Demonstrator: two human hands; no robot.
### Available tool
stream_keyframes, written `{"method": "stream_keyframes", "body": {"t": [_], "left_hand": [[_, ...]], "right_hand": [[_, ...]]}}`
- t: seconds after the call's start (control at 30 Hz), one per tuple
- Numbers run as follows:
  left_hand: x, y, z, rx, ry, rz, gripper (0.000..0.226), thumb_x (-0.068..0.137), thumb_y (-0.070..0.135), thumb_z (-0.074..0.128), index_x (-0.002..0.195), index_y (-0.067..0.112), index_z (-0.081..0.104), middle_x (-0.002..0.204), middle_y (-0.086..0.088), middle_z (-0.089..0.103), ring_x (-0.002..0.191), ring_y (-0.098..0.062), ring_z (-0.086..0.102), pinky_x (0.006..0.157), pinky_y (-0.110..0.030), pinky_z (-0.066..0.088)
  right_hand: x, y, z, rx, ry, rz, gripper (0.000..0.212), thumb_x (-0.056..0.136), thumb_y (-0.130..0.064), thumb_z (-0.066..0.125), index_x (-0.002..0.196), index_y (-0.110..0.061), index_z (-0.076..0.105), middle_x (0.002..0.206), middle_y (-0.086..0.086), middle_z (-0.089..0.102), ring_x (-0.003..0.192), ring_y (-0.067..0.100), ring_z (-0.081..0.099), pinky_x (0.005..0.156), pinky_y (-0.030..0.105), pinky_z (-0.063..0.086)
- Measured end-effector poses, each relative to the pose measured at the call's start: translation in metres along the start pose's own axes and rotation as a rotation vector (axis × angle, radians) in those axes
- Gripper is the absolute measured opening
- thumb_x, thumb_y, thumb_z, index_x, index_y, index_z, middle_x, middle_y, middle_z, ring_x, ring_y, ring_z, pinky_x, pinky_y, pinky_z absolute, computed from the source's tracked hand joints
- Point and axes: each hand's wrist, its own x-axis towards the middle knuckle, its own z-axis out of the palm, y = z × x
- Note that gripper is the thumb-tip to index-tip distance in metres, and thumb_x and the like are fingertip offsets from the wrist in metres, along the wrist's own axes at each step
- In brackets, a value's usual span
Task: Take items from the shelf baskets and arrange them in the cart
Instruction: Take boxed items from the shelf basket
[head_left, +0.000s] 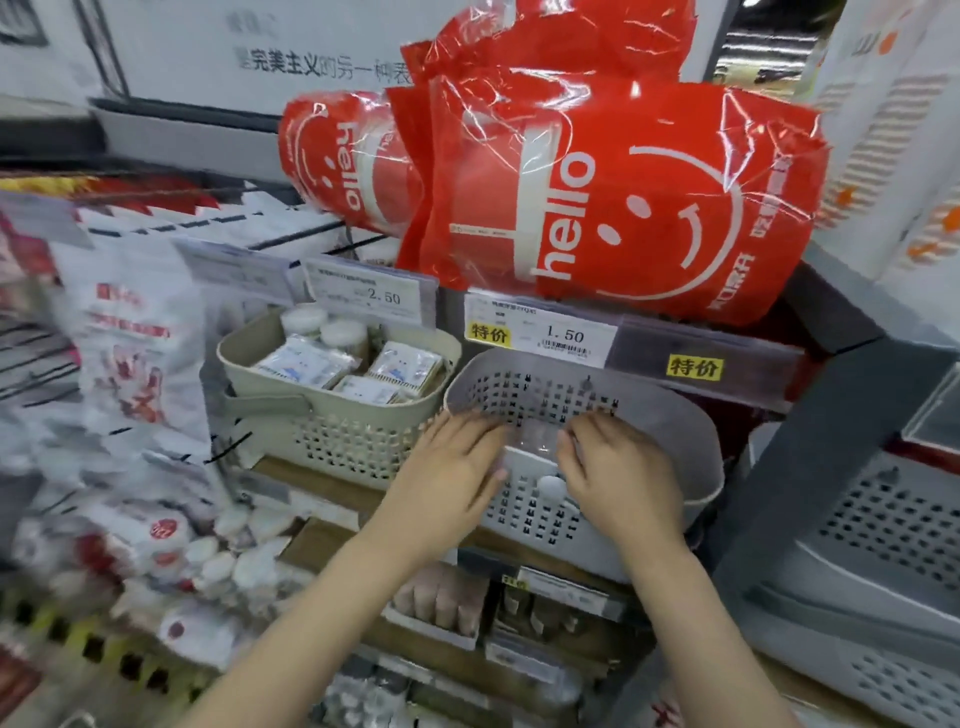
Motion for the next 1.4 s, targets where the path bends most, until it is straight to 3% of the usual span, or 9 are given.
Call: {"method": "stream_keyframes", "body": {"t": [0.07, 0.27, 0.4, 0.5, 0.63, 0.77, 0.9, 1.03, 1.4], "left_hand": [[-0.012, 0.003, -0.005, -0.010, 0.009, -0.036, 0.049, 0.099, 0.030, 0.042, 0.145, 0.014, 0.037, 0.151, -0.004, 0.035, 0.141, -0.020, 0.025, 0.115, -0.024, 0.004], [-0.099, -0.003, -0.029, -0.052, -0.009, -0.324, 0.049, 0.100, 0.036, 0.036, 0.147, 0.024, 0.030, 0.147, 0.006, 0.036, 0.132, -0.011, 0.033, 0.109, -0.024, 0.029], [-0.192, -0.015, -0.042, -0.060, -0.109, -0.555, 0.045, 0.102, 0.038, 0.031, 0.146, 0.032, 0.029, 0.142, 0.013, 0.039, 0.127, -0.003, 0.036, 0.101, -0.017, 0.031], [-0.269, -0.029, -0.046, -0.119, -0.166, -0.784, 0.042, 0.102, 0.039, 0.032, 0.144, 0.036, 0.030, 0.142, 0.016, 0.038, 0.128, -0.003, 0.035, 0.097, -0.013, 0.029], [-0.373, -0.050, -0.059, -0.227, -0.067, -1.089, 0.040, 0.100, 0.039, 0.037, 0.139, 0.048, 0.030, 0.136, 0.028, 0.037, 0.128, 0.004, 0.035, 0.088, -0.002, 0.025], [-0.461, -0.069, -0.090, -0.257, 0.055, -1.337, 0.035, 0.097, 0.038, 0.047, 0.131, 0.044, 0.041, 0.125, 0.027, 0.050, 0.118, 0.007, 0.046, 0.097, -0.014, 0.036], [-0.529, -0.104, -0.127, -0.237, 0.198, -1.517, 0.031, 0.093, 0.029, 0.056, 0.123, 0.036, 0.050, 0.116, 0.021, 0.058, 0.109, 0.002, 0.055, 0.085, -0.011, 0.037], [-0.578, -0.142, -0.162, -0.188, 0.236, -1.589, 0.031, 0.094, 0.027, 0.055, 0.124, 0.030, 0.053, 0.117, 0.018, 0.058, 0.110, -0.002, 0.054, 0.090, -0.021, 0.040], [-0.608, -0.295, -0.200, -0.217, 0.161, -1.516, 0.039, 0.097, 0.034, 0.048, 0.135, 0.031, 0.045, 0.130, 0.021, 0.050, 0.122, 0.001, 0.044, 0.102, -0.019, 0.035]], "right_hand": [[-0.003, -0.001, -0.004, 0.065, 0.051, -0.059, 0.034, 0.090, -0.025, 0.040, 0.076, -0.008, 0.066, 0.073, 0.007, 0.065, 0.063, 0.025, 0.062, 0.054, 0.029, 0.046], [-0.035, -0.050, -0.006, 0.243, 0.043, -0.285, 0.031, 0.090, -0.022, 0.041, 0.094, -0.006, 0.067, 0.095, 0.008, 0.068, 0.086, 0.026, 0.063, 0.081, 0.035, 0.042], [-0.077, -0.117, 0.007, 0.434, -0.202, -0.451, 0.014, 0.088, -0.017, 0.058, 0.097, -0.014, 0.068, 0.099, -0.001, 0.067, 0.093, 0.018, 0.064, 0.084, 0.026, 0.043], [-0.102, -0.170, 0.023, 0.503, -0.504, -0.510, 0.028, 0.077, -0.019, 0.076, 0.104, -0.020, 0.068, 0.105, -0.008, 0.066, 0.097, 0.011, 0.064, 0.081, 0.025, 0.049], [-0.124, -0.246, 0.056, 0.589, -0.820, -0.633, 0.035, 0.099, -0.036, 0.041, 0.134, -0.035, 0.040, 0.134, -0.020, 0.043, 0.128, 0.000, 0.037, 0.103, 0.018, 0.026], [-0.139, -0.338, 0.073, 0.691, -0.963, -0.659, 0.031, 0.098, -0.037, 0.041, 0.129, -0.037, 0.043, 0.128, -0.021, 0.046, 0.126, 0.000, 0.039, 0.103, 0.018, 0.026], [-0.145, -0.440, 0.083, 0.750, -0.981, -0.756, 0.035, 0.095, -0.037, 0.042, 0.131, -0.036, 0.044, 0.124, -0.016, 0.050, 0.119, 0.007, 0.045, 0.096, 0.021, 0.033], [-0.149, -0.531, 0.085, 0.846, -1.010, -0.756, 0.034, 0.097, -0.035, 0.042, 0.130, -0.031, 0.046, 0.125, -0.016, 0.049, 0.118, 0.005, 0.044, 0.098, 0.023, 0.036], [-0.110, -0.658, 0.150, 0.808, -1.092, -0.649, 0.028, 0.096, -0.034, 0.049, 0.124, -0.035, 0.051, 0.116, -0.026, 0.048, 0.109, -0.004, 0.047, 0.089, 0.018, 0.040]]}}
